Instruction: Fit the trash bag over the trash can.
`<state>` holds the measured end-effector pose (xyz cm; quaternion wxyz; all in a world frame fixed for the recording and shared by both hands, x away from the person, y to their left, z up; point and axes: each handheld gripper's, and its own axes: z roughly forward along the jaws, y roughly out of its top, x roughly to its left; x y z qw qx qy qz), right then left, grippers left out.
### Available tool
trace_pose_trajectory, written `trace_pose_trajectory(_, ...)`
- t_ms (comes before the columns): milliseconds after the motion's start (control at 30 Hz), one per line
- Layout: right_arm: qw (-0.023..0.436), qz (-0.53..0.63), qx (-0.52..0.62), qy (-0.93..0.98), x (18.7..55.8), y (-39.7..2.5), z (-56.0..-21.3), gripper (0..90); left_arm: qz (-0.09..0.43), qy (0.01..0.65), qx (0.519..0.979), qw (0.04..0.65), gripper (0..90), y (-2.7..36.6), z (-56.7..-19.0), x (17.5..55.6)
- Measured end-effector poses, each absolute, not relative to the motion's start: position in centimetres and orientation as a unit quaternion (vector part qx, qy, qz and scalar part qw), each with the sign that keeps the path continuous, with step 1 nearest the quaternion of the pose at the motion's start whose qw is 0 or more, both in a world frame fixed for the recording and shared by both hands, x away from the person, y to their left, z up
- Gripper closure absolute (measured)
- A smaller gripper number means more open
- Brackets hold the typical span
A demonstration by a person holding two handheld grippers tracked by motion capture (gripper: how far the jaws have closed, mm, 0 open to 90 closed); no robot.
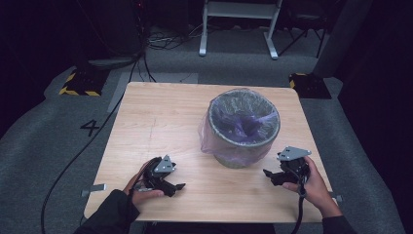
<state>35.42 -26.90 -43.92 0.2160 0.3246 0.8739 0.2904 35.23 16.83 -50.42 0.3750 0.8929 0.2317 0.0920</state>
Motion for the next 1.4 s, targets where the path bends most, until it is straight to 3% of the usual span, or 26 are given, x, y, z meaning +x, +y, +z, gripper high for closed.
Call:
trace_pose_trajectory(600,0.195,0.293,0.342,0.871,33.4,-28.3,-48.2,19.0,0.092,0.232,0.893,0.375,15.0,16.8,-50.4,35.2)
trace_pose_trajectory(1067,0.184,0.345,0.418,0.820,32.2,-33.2,-50.0,17.7,0.092,0.232,0.893,0.375,15.0,16.8,-50.4,35.2)
trace_pose_trajectory(1400,0.211,0.349,0.469,0.783,32.5,-36.5,-50.4,17.7,0.092,0.232,0.893,0.375,15.0,16.8,-50.4,35.2)
